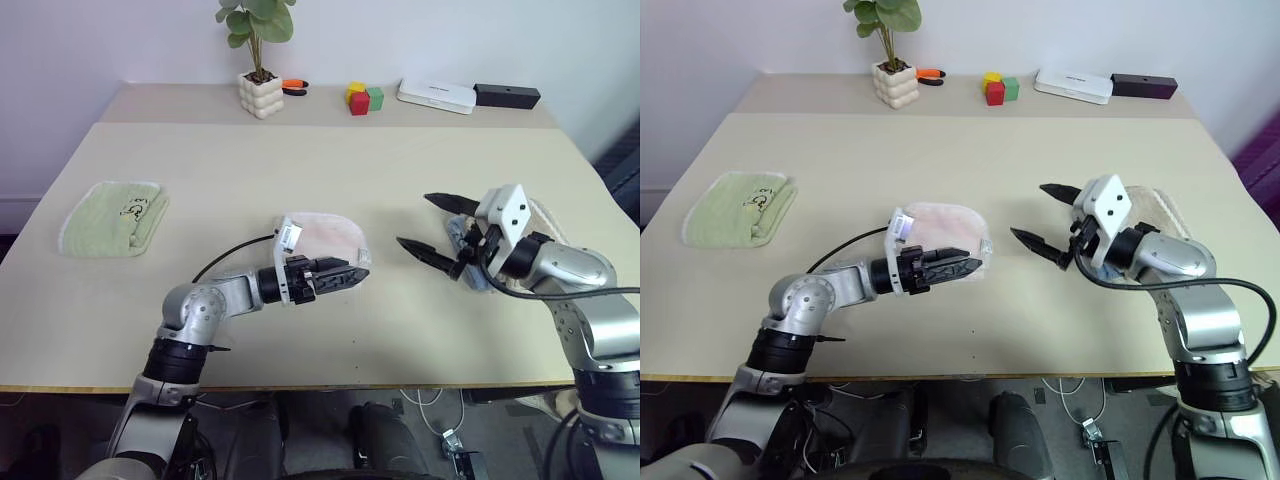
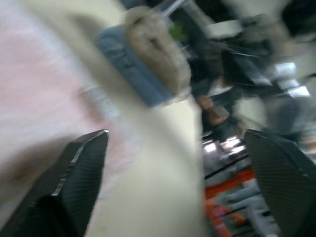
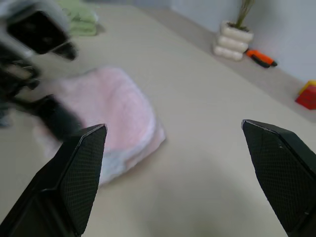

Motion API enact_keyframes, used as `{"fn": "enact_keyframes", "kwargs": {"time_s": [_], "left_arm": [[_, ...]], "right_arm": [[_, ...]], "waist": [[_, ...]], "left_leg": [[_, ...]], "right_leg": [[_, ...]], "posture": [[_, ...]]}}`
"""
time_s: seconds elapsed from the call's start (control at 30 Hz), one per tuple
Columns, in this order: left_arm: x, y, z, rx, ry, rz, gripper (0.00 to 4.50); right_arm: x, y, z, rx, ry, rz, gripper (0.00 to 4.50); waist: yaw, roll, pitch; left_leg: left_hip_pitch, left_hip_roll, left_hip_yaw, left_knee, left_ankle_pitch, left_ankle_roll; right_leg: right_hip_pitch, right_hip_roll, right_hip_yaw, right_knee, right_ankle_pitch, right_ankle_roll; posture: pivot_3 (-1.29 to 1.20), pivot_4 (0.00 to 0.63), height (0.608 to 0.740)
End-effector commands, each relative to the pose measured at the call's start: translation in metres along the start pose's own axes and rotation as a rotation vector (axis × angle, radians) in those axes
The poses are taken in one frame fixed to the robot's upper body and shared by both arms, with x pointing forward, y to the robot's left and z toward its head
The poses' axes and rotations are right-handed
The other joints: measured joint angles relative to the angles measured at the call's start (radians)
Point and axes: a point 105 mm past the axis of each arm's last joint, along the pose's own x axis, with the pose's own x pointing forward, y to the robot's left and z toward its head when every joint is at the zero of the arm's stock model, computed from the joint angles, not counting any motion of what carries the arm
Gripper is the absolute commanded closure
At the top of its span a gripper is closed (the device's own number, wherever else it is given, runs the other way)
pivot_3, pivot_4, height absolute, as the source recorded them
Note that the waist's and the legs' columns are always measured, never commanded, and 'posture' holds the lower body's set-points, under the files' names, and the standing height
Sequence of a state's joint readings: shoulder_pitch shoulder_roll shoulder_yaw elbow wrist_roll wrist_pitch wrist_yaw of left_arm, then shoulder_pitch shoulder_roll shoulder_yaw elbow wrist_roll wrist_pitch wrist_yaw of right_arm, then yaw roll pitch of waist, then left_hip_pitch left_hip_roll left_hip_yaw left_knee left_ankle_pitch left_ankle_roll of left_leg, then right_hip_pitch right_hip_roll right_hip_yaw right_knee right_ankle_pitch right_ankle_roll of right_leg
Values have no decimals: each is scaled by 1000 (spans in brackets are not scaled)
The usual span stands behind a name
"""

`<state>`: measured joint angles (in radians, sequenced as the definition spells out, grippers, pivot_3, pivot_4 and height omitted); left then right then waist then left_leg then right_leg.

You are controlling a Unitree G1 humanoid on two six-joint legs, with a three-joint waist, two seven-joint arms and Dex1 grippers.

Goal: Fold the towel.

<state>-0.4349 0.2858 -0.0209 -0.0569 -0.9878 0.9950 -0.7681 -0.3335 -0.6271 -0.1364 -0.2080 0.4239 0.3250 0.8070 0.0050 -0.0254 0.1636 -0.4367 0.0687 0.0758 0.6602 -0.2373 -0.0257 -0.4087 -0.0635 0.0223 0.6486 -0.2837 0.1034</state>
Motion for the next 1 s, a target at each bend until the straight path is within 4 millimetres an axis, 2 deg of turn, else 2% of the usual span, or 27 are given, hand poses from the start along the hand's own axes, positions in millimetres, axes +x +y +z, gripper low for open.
{"fn": "enact_keyframes", "kwargs": {"time_s": [0.03, 0.13, 0.17, 0.23, 0.3, 0.37, 0.47, 0.5, 0.6, 0.73, 0.83, 0.93, 1.0], "left_arm": [[-5, -33, 29, 83, -119, -135, 31], [-13, -22, 51, 104, -234, -47, 31], [-16, -20, 58, 113, -276, -27, 268], [-24, -11, 74, 137, -369, 44, 866], [-39, 2, 95, 167, -500, 136, 1857], [-46, 17, 104, 213, -566, 246, 2904], [-41, 26, 100, 228, -573, 298, 4463], [-39, 28, 98, 221, -574, 310, 4500], [-29, 40, 87, 262, -550, 396, 4500], [-16, 57, 74, 296, -477, 477, 4500], [-10, 69, 62, 296, -413, 514, 4500], [-11, 83, 47, 269, -344, 578, 4500], [-15, 90, 40, 275, -302, 623, 4500]], "right_arm": [[9, -24, 19, 54, -131, -167, 0], [23, -22, 22, 81, -179, -245, 0], [27, -20, 22, 107, -192, -259, 0], [33, -17, 19, 183, -211, -312, 561], [44, -1, 11, 218, -196, -329, 1346], [53, 15, 5, 223, -177, -340, 2442], [62, 33, 6, 299, -194, -322, 4007], [66, 40, 5, 295, -185, -302, 4447], [78, 55, -4, 295, -138, -280, 4447], [93, 58, -47, 282, 72, -339, 4447], [102, 66, -56, 211, 120, -311, 4447], [102, 66, -71, 269, 165, -349, 4447], [97, 64, -83, 238, 214, -365, 4447]], "waist": [[0, 1, 0], [4, 1, 0], [4, 1, 0], [5, 1, 0], [6, 1, 0], [4, 1, 0], [3, 1, 0], [5, 1, 0], [6, 1, 0], [4, 1, 0], [3, 1, 0], [-1, 1, 0], [-3, 1, 0]], "left_leg": [[0, 0, 0, 0, 0, 0], [0, 0, 0, 0, 0, 0], [0, 0, 0, 0, 0, 0], [0, 0, 0, 0, 0, 0], [0, 0, 0, 0, 0, 0], [0, 0, 0, 0, 0, 0], [0, 0, 0, 0, 0, 0], [-1, 0, 0, 0, 0, 0], [-2, 0, 0, 1, 0, 0], [-2, 0, 0, 1, 0, 0], [-2, 0, 0, 1, 0, 0], [-3, 0, 0, 0, 0, 0], [-3, 0, 0, 0, 0, 0]], "right_leg": [[0, 0, 0, 0, 0, 0], [0, 0, 0, 0, 1, 2], [0, 0, 0, 0, 1, 2], [0, 0, 0, 0, 1, 2], [0, 0, 0, 0, 1, 3], [0, 0, 0, 0, 1, 3], [0, 0, 0, 0, 2, 3], [-1, 0, 0, 0, 2, 3], [-1, 0, 0, 0, 2, 3], [-1, 0, 0, 0, 2, 3], [-1, 0, 0, 0, 2, 3], [-3, 1, 0, 0, 2, 4], [-3, 1, 0, 0, 2, 4]], "posture": [[0, 150, 735], [0, 150, 735], [0, 150, 735], [0, 150, 735], [0, 150, 735], [0, 150, 735], [0, 150, 735], [0, 150, 735], [0, 150, 735], [0, 150, 735], [0, 150, 735], [0, 150, 735], [0, 150, 735]]}}
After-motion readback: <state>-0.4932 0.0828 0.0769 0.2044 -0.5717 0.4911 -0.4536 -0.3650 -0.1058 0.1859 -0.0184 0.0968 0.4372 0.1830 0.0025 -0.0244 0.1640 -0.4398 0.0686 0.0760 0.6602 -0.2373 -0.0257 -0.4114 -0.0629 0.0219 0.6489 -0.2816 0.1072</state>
